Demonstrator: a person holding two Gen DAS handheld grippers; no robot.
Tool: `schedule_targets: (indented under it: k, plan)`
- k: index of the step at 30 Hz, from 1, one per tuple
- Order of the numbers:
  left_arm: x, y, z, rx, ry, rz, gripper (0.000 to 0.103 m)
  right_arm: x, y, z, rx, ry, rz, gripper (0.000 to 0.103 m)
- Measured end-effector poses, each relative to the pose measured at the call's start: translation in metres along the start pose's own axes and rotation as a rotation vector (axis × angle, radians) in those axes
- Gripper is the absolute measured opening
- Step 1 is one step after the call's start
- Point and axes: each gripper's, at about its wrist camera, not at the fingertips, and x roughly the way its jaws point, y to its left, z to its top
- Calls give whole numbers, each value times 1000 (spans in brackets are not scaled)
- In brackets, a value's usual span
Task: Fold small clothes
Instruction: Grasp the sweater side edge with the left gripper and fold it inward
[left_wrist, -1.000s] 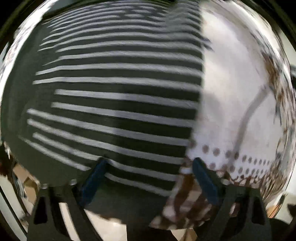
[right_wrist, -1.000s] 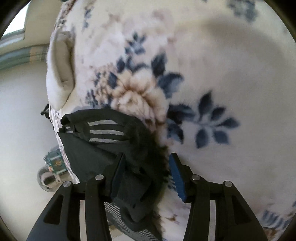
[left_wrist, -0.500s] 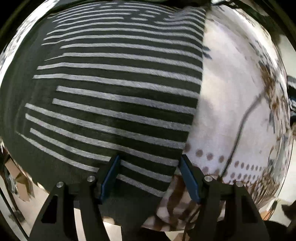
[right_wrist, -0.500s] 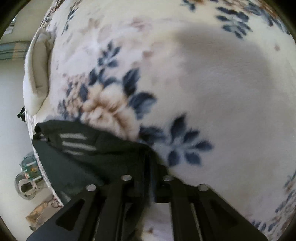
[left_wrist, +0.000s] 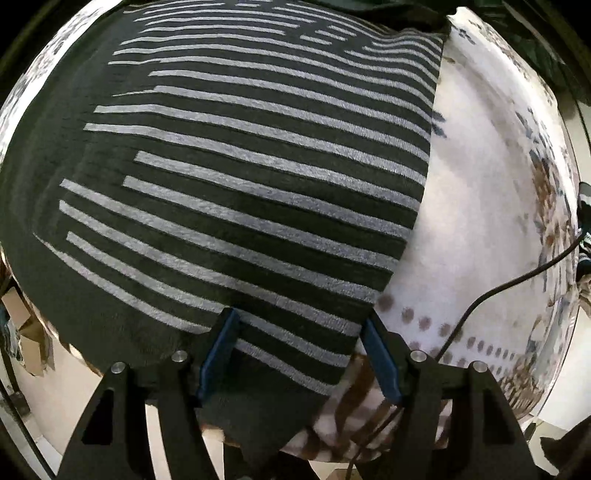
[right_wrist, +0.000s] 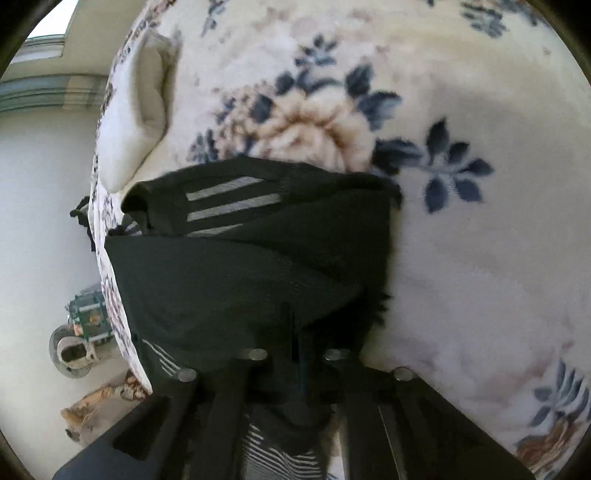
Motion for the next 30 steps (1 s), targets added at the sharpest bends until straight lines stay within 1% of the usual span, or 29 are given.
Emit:
schedule_targets:
  k: [1, 5, 8, 10, 11, 13, 15, 16, 17, 18, 19, 20, 21, 22, 24, 25, 27, 28, 29, 30]
  plan:
    - [-2, -3, 2, -5, -3, 0, 65, -3, 3, -4, 13, -5, 29, 2]
    - [0, 11, -1, -27, 3, -20, 65, -35, 11, -29, 89, 2, 136, 2]
    - [1, 15, 0, -30, -2, -21, 65, -54, -5, -43, 159, 28, 154, 2]
    - [-1, 16, 2, -31, 2, -23, 65, -54, -27, -43, 198, 49, 122, 2]
    - [-4, 16, 6, -33, 4, -24, 65, -49, -40, -42, 210, 78, 95, 3]
    - [-15, 20, 14, -46, -11, -32, 65, -32, -68, -35, 233, 149, -26, 4]
    - [-31, 23, 29, -80, -42, -72, 65, -31, -81, -31, 220, 146, -79, 14]
    - [-41, 27, 42, -109, -75, -92, 65, -34, -82, -30, 205, 136, -90, 29]
    - [-51, 31, 59, -145, -114, -122, 65, -40, -81, -28, 189, 116, -71, 41]
    - [-57, 33, 74, -173, -144, -148, 65, -47, -76, -26, 151, 87, -35, 45]
    - [-61, 37, 99, -214, -179, -192, 65, -50, -71, -23, 116, 71, -25, 50]
    - [-61, 38, 122, -240, -200, -232, 65, -52, -63, -20, 68, 56, -32, 50]
    - [-59, 38, 144, -268, -219, -277, 65, -53, -50, -16, -11, 43, -48, 50]
    - [-55, 40, 160, -292, -236, -319, 65, -51, -42, -12, -50, 36, -50, 50]
    - [-40, 40, 202, -352, -248, -415, 65, -39, -15, -4, -201, 57, -56, 50]
    - [-27, 40, 228, -390, -243, -478, 65, -31, -5, -2, -255, 75, -62, 50]
    - [-8, 37, 257, -434, -231, -510, 63, -5, 14, 4, -360, 149, -88, 50]
    - [2, 36, 269, -452, -226, -519, 63, 6, 19, 8, -390, 183, -104, 50]
    - [10, 35, 279, -465, -220, -504, 57, 19, 23, 12, -414, 217, -123, 50]
    - [14, 32, 289, -474, -215, -484, 49, 30, 26, 15, -436, 242, -159, 50]
